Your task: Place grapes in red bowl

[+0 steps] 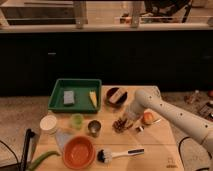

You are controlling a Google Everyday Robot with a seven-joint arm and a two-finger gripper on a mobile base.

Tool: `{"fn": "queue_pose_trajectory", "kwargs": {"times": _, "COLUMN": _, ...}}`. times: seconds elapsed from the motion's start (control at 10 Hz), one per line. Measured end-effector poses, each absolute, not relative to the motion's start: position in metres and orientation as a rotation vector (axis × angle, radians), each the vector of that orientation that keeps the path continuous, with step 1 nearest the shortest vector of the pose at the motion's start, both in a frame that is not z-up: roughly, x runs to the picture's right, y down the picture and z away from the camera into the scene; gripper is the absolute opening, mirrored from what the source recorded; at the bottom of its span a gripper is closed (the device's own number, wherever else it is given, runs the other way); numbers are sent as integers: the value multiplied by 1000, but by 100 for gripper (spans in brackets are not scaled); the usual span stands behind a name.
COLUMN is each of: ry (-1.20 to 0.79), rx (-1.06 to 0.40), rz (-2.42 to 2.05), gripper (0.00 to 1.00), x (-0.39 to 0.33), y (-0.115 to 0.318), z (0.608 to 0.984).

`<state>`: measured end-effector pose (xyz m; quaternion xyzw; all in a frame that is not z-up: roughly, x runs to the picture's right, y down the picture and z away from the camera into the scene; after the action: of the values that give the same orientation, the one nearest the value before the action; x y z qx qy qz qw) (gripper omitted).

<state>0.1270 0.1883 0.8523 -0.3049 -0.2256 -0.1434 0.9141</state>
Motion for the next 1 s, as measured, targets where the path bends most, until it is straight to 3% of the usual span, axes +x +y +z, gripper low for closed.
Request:
{"fn": "queue_pose_trajectory", "kwargs": {"times": 0.8, "ry": -457, "rx": -628, "rz": -276, "gripper": 80, "x": 135, "y": 185, "z": 866}}
{"fn": "queue_pose_trajectory", "kwargs": {"times": 1.0, "ry": -455, "rx": -638, "rz": -279, "gripper": 66, "x": 137, "y": 188, "z": 872}}
